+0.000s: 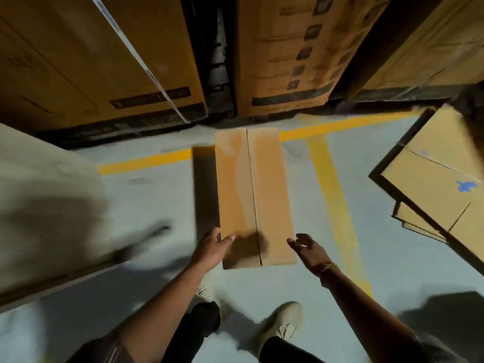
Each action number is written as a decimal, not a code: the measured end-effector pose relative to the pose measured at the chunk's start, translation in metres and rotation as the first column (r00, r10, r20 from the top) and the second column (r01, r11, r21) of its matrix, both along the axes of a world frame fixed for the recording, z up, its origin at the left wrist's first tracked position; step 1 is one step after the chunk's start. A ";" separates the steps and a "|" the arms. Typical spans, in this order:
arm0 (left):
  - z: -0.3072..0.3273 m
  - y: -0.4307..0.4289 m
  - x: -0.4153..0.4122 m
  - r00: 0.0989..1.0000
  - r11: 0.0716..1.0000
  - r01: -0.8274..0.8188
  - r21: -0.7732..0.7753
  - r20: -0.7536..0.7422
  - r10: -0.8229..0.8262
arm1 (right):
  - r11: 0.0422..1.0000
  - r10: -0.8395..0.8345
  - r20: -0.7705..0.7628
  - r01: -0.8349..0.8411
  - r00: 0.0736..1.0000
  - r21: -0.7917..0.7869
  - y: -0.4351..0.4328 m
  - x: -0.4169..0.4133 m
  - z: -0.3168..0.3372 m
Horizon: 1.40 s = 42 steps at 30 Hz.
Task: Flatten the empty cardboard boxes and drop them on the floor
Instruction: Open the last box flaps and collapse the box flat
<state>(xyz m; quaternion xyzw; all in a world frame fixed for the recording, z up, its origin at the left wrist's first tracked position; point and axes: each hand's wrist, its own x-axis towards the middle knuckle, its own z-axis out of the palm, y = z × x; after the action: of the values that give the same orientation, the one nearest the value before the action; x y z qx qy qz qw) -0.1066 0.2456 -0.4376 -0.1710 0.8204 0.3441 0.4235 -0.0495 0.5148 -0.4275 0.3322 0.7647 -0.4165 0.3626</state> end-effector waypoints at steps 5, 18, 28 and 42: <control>-0.126 0.013 0.007 0.970 0.973 -0.209 -0.094 0.110 0.219 | 0.995 -0.089 0.041 0.087 0.995 0.037 0.020 -0.011 -0.133; -0.086 0.016 0.024 0.918 0.919 -0.395 0.020 0.048 0.393 | 0.941 -0.280 -0.202 0.227 0.938 -0.253 0.020 -0.019 -0.100; 0.186 -0.001 0.084 0.716 0.703 -0.636 0.317 -0.098 0.691 | 0.927 -0.277 -0.291 0.174 0.916 -0.333 0.000 0.021 0.179; 0.488 -0.125 0.186 0.433 0.542 -0.661 0.519 -0.326 0.840 | 0.884 -0.103 -0.548 -0.176 0.830 -0.433 -0.132 0.052 0.470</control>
<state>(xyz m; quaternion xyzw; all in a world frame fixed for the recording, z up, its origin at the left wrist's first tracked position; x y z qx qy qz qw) 0.0790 0.1211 0.0501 -0.3481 0.6699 0.6557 -0.0075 0.0024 0.3831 0.0427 0.0844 0.7202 -0.6585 0.2016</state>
